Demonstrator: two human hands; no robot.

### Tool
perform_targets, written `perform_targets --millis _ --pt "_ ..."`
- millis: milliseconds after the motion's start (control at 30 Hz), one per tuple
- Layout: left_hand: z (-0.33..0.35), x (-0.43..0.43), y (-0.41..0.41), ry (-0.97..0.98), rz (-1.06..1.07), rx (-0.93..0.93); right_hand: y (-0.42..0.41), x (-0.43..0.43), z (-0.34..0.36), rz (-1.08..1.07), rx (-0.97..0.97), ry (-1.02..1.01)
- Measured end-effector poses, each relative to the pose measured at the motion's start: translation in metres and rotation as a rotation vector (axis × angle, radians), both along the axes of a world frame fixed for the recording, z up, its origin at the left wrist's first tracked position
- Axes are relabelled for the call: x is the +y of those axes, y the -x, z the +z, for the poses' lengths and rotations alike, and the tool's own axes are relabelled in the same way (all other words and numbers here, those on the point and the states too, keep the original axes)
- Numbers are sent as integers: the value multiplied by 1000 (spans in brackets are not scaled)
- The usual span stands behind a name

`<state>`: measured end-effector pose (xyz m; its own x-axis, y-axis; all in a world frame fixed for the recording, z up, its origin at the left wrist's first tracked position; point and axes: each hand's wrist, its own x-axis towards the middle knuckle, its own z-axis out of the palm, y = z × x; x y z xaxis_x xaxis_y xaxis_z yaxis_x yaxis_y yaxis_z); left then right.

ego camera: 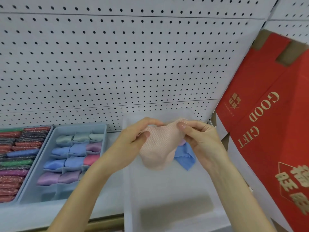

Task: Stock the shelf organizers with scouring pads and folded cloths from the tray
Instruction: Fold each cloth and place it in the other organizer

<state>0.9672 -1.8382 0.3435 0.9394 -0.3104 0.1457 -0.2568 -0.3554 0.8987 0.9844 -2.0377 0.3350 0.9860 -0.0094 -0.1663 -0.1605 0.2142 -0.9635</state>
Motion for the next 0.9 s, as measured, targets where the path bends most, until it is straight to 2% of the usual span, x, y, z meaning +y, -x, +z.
perform_targets --millis 133,233,400,467,700,800,900 --pt "2 -3 2 3 -54 37 -1 3 6 4 -23 -52" --pt "-3 -9 -1 30 57 21 -2 4 13 -12 -36 -79" --pt "-4 -6 -8 225 277 83 -2 0 19 -132 -102 49" --pt "1 -4 -11 290 325 94 -3 -1 18 -169 -128 55" --pt "10 -8 -13 335 387 42 -2 0 19 -218 -173 17" --pt "14 -8 -13 368 372 22 -2 -7 25 -156 -205 67" --pt "23 -4 -15 245 339 8 -4 -18 35 -26 -210 213"
